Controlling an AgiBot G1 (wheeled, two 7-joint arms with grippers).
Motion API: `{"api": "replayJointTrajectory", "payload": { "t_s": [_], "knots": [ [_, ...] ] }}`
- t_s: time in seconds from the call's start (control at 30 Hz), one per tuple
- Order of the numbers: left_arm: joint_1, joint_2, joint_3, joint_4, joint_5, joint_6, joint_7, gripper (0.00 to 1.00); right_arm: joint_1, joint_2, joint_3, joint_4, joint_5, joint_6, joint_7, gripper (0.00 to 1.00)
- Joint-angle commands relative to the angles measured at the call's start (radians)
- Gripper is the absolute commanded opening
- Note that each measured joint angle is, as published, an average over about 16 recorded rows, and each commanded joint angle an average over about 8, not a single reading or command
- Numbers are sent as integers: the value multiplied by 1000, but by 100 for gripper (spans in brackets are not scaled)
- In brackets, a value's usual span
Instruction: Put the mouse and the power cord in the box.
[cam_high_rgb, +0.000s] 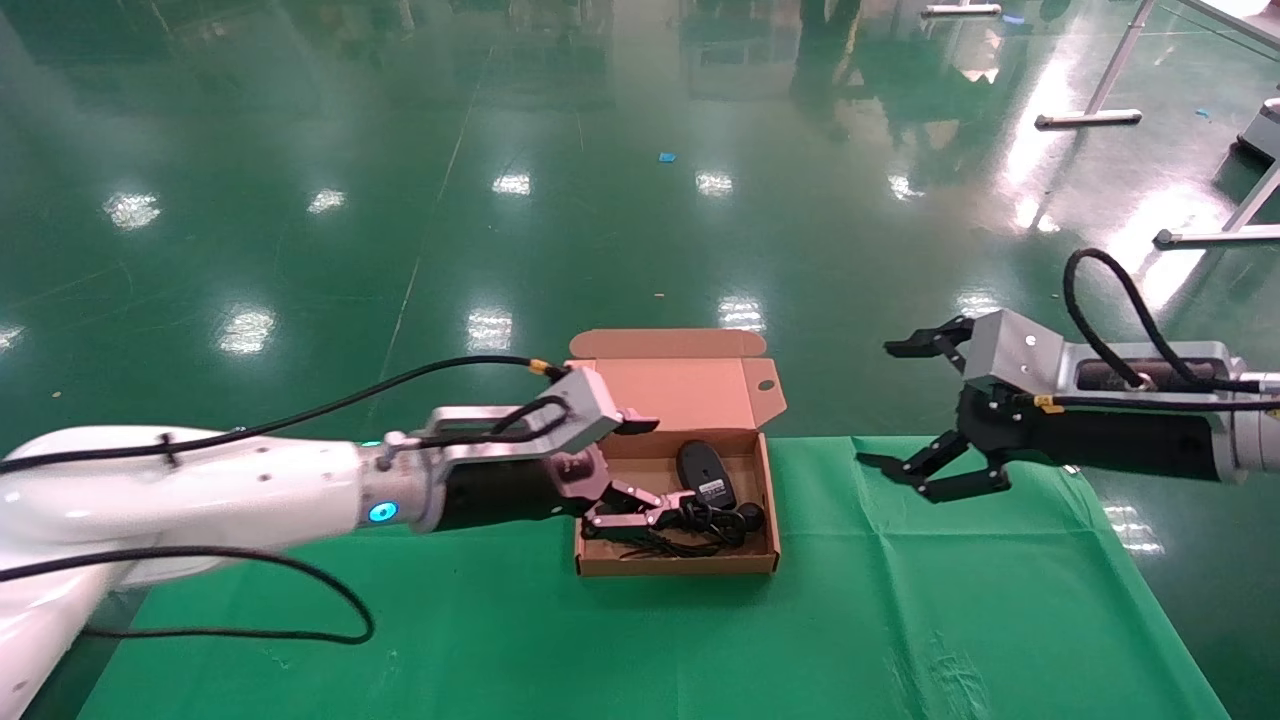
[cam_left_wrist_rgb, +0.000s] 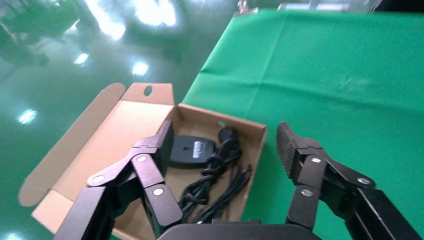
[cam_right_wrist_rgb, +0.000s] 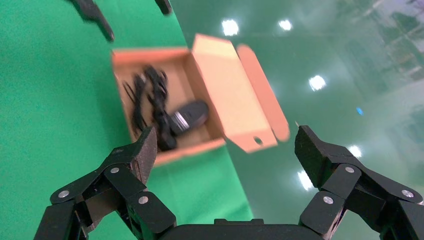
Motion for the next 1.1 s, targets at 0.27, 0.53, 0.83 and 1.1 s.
{"api": "replayJointTrajectory", "payload": {
  "t_s": [0.27,0.53,0.83,1.1],
  "knots": [
    [82,-114,-108,-124,-98,113,-47,100,-120,37,115,137,76,-58,102,100],
    [154,-214,-203,-234,-184,212,-89,100,-225,70,216,258,143,-110,192,100],
    [237,-328,-311,-359,-281,324,-136,100,-345,107,330,395,220,-169,293,100],
    [310,-430,-408,-470,-368,425,-179,100,-452,140,433,518,288,-221,384,100]
  ]
}}
